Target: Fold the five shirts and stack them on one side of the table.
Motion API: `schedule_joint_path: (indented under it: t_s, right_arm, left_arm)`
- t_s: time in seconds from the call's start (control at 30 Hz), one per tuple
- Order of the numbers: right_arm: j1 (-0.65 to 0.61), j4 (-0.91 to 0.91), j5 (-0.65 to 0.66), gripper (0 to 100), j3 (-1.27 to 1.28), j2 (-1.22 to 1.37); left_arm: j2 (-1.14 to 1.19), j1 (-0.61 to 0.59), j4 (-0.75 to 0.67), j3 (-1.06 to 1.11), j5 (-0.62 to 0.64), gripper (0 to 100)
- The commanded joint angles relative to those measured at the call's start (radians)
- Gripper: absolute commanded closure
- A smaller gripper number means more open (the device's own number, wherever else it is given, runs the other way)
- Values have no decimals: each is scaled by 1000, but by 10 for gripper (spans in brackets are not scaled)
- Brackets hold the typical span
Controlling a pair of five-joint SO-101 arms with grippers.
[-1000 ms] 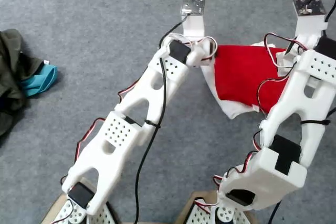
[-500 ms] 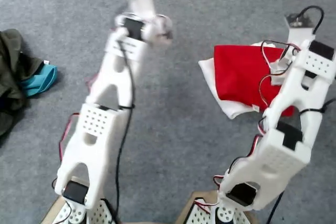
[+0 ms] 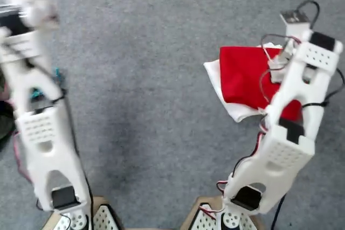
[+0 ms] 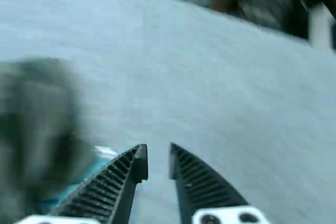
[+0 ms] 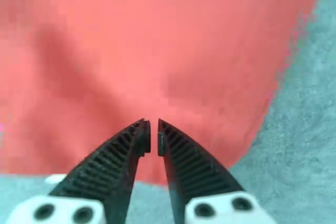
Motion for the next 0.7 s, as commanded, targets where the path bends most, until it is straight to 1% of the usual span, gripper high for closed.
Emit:
schedule_joint_path:
  t_s: [0.0,0.07,0.17,0.27,0.3,0.37,0.4,0.47,0.5,0.53,0.6,0.67]
  right_arm:
    - [-92,127,6,966,-128,-101]
    - [-138,180,5,966,-165,-119]
    - [-199,207,-2,966,-180,-148]
    - [-249,207,-2,966,-159,-179]
    - [-267,207,-2,966,-148,-186]
    - [-301,207,-2,966,-133,-200]
    - [-319,207,-2,966,-125,-206]
    - [-348,207,-2,966,-111,-214]
    - [-361,207,-2,966,-108,-217]
    - [-367,207,-2,966,-104,-220]
    - [-376,207,-2,966,-104,-228]
    - [-376,207,-2,966,-104,-239]
  left_arm:
    - [-121,-216,11,15,-31,829]
    - [-146,-317,11,117,-31,811]
    - [-158,-443,11,335,-32,826]
    - [-157,-530,3,549,-37,830]
    - [-155,-545,-5,608,-46,830]
    - [-155,-561,-78,728,-81,843]
    - [-157,-572,-126,777,-91,872]
    - [-167,-578,-198,848,-97,962]
    - [-167,-576,-210,858,-97,979]
    - [-158,-575,-215,858,-97,959]
    - [-157,-564,-216,866,-98,976]
    - [-166,-559,-209,860,-97,971]
